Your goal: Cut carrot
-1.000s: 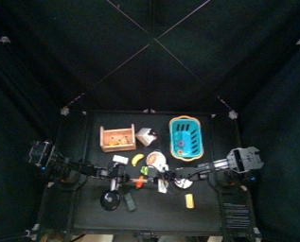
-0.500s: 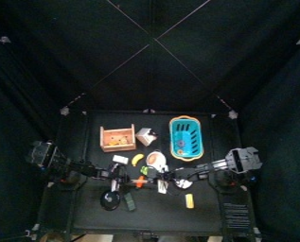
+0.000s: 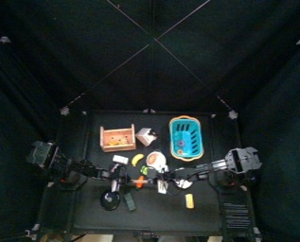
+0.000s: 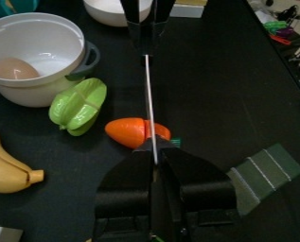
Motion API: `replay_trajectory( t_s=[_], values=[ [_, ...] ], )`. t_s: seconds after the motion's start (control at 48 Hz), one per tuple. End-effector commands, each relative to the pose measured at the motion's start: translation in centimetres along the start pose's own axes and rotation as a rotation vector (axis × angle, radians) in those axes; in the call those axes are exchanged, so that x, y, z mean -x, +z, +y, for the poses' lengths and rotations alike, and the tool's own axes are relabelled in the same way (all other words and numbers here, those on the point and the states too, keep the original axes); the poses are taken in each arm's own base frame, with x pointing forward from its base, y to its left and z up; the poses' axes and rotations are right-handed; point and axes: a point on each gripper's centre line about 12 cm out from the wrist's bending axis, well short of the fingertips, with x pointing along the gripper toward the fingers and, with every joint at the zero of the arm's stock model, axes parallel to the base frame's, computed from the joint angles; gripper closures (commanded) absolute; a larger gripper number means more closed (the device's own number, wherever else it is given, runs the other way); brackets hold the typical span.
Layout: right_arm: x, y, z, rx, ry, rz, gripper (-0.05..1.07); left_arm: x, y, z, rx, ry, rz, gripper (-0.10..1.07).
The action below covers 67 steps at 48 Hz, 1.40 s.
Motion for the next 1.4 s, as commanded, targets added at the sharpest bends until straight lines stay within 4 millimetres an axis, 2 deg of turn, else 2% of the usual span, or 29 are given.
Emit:
replay_trajectory(
  t_s=[0.0,0.604,1.375],
  values=[
    [1.3,1.9,0.0,-0.002,0.006,-0.06,0.58,-0.2,0.9,-0.2,0.0,-0.007,-0.027,0.53],
    [2.2,2.4,0.1,0.011,0.001,-0.065,0.58,0.2,1.7,-0.3,-0.001,-0.011,-0.056,0.53],
    [1.1,1.8,-0.3,0.01,-0.014,-0.031,0.58,-0.2,0.7,-0.1,-0.001,-0.002,-0.021,0.53]
  ],
)
